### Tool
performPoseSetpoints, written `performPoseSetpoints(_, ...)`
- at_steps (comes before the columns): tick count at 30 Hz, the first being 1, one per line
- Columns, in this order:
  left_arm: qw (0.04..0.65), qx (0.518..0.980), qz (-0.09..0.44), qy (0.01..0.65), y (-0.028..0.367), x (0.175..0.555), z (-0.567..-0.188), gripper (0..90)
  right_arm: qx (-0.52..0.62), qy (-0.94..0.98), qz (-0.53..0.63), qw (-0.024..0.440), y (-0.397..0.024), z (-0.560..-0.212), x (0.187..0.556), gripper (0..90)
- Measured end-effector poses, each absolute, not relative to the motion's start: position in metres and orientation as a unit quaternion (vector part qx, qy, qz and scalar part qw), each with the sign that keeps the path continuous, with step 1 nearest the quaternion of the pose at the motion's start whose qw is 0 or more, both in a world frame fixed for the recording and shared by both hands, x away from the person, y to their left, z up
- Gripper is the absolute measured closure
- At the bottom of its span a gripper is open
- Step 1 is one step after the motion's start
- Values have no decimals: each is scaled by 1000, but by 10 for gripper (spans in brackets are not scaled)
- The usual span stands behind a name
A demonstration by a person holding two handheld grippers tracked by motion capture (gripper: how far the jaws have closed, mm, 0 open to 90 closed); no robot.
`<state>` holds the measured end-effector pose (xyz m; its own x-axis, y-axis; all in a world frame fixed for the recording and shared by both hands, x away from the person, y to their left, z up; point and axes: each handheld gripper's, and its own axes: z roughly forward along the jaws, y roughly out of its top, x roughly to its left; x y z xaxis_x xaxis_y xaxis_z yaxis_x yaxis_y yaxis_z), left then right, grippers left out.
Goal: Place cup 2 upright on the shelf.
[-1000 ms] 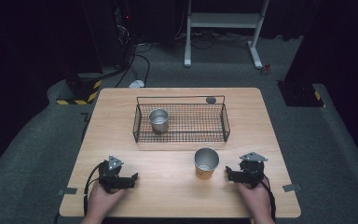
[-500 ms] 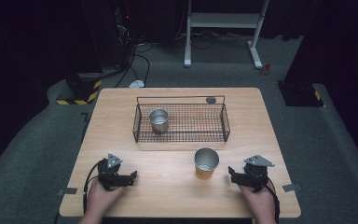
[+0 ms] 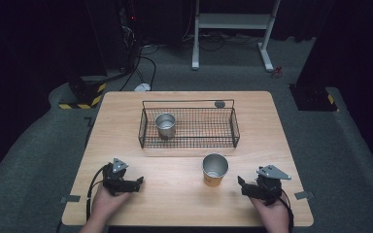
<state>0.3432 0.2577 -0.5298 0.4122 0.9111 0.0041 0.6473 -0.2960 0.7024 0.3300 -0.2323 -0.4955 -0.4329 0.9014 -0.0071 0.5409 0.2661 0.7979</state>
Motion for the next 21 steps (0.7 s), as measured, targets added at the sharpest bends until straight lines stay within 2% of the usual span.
performPoseSetpoints(21,318,775,210,504,258,341,-530,3,430,762,429,226,-217,-477,309,99)
